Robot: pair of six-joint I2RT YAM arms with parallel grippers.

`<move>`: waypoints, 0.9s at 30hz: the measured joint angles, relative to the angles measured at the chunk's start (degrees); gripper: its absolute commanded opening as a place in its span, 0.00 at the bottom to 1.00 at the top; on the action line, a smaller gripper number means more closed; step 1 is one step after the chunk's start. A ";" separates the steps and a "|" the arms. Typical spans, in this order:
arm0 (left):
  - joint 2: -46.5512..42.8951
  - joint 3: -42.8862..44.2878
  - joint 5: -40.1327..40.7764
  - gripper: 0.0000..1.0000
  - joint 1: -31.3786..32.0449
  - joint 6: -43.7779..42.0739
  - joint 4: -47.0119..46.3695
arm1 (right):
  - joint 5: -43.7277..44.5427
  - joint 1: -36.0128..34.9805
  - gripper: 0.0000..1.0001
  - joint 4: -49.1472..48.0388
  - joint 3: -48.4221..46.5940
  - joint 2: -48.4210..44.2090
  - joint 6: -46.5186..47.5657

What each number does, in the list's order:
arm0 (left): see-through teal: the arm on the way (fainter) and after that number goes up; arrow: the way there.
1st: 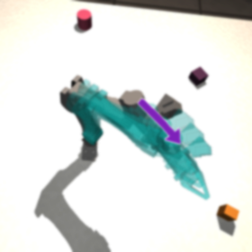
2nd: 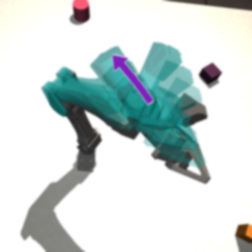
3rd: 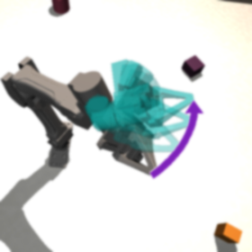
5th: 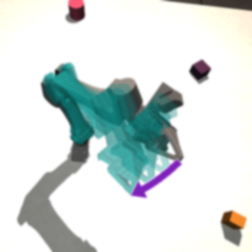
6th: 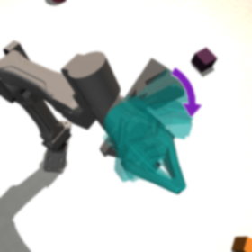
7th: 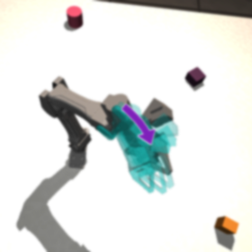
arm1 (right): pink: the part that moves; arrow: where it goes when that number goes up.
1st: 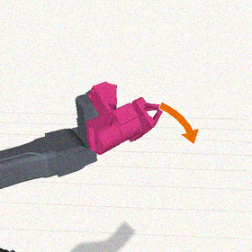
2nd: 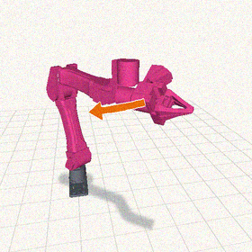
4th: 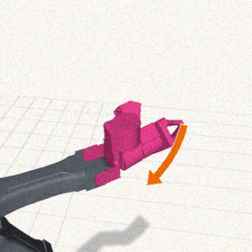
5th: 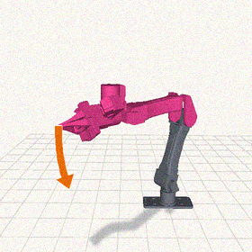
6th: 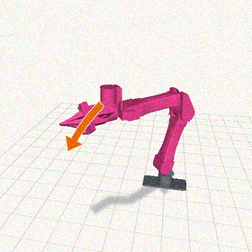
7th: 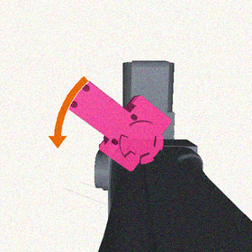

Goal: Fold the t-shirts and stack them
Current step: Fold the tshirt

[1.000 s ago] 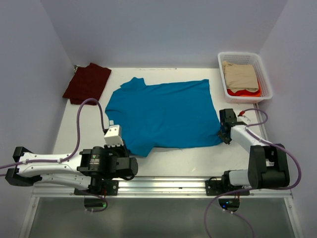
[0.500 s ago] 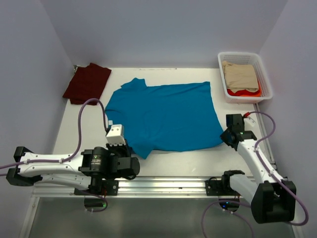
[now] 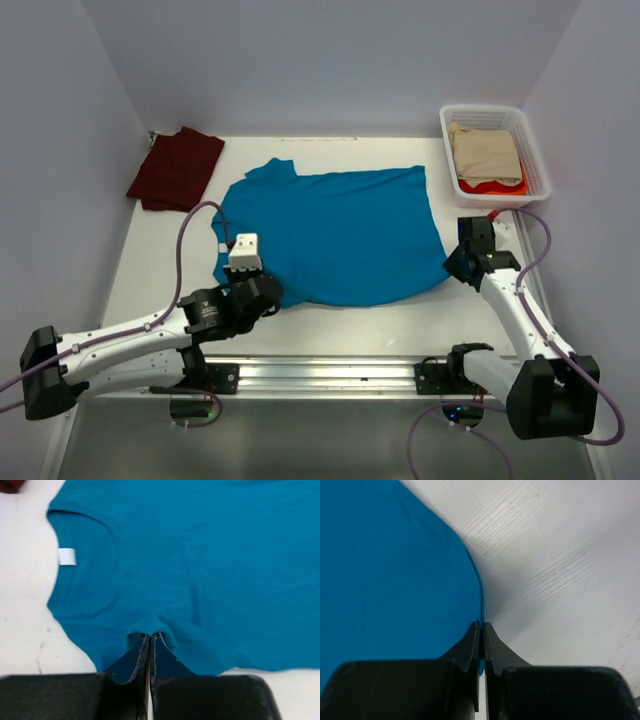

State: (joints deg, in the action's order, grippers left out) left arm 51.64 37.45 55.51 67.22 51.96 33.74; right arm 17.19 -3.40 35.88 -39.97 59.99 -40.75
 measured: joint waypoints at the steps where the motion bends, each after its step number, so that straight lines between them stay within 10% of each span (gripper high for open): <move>1: 0.11 -1.22 -1.05 0.00 -2.69 -2.19 -2.12 | -0.26 0.00 0.00 -0.15 0.00 0.42 0.33; 12: 8.92 -3.93 -11.98 0.00 -22.08 -16.63 -21.22 | -0.22 0.00 0.00 -3.15 -2.93 7.21 3.06; 27: 15.39 -4.09 -15.65 0.00 -30.23 -24.52 -30.69 | 0.22 0.00 0.00 -9.29 -10.19 23.65 3.72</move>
State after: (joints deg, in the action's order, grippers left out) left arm 67.02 33.36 39.86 36.99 27.44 3.05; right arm 17.41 -3.40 26.59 -50.15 83.64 -37.04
